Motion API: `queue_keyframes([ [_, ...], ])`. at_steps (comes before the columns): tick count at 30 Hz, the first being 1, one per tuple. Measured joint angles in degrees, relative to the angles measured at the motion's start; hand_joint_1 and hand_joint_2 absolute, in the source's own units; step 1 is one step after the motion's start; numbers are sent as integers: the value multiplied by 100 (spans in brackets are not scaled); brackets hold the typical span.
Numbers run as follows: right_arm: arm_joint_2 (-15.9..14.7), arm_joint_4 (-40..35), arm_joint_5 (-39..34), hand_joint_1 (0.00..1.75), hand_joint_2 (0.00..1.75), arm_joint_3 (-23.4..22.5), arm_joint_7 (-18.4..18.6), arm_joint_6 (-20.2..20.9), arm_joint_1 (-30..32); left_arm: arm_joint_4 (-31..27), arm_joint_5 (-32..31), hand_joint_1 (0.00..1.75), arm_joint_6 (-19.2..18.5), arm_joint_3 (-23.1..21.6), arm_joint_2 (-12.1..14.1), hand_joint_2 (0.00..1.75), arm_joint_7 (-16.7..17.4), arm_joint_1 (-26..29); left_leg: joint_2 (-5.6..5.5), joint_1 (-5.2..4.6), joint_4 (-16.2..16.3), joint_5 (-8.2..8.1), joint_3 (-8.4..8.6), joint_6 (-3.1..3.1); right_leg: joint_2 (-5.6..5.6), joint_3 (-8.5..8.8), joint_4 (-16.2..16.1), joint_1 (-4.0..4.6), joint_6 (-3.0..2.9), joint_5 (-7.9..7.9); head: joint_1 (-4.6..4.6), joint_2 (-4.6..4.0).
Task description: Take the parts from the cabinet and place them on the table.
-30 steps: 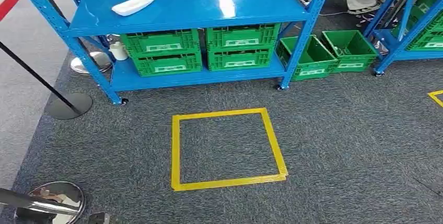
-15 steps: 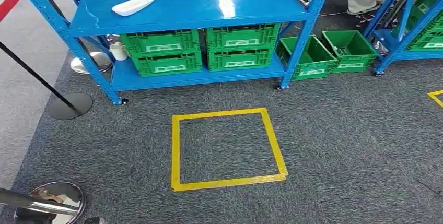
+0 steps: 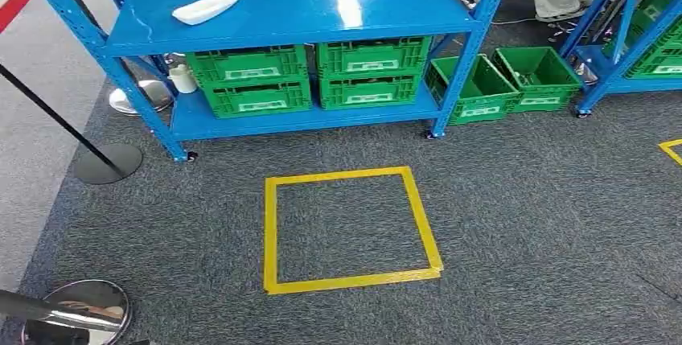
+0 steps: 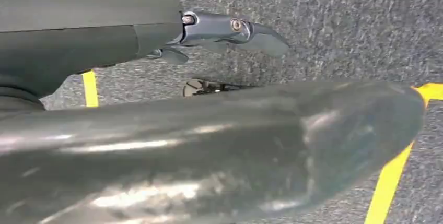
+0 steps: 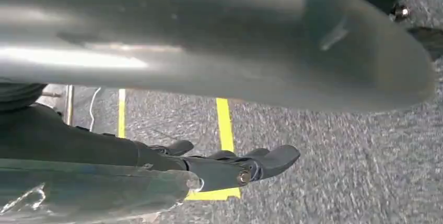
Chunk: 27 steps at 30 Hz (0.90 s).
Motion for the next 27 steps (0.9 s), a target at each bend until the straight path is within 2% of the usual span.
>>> queue_keyframes([
  [17, -181, -273, -2227, 0, 0, 1842, 295, 260, 351, -249, 1639, 0, -205, -1644, 312, 0, 636, 372, 0, 0, -1, -1, -1, 1, 0, -1, 0, 0, 0, -1, 0, 0],
  [18, -186, -280, -2325, 0, 0, 1903, 304, 284, 361, -265, 1707, 0, -208, -1689, 323, 175, 664, 385, 0, 0, -1, -1, -1, 1, 0, -1, 0, 0, 0, -1, 0, 0],
  [27, -212, -323, -2426, 0, 0, 2139, 326, 297, 401, -306, 1772, 0, -208, -1914, 365, 175, 695, 424, 0, 0, -1, -1, 0, 1, 0, 0, -1, 0, 0, -1, 0, 0],
])
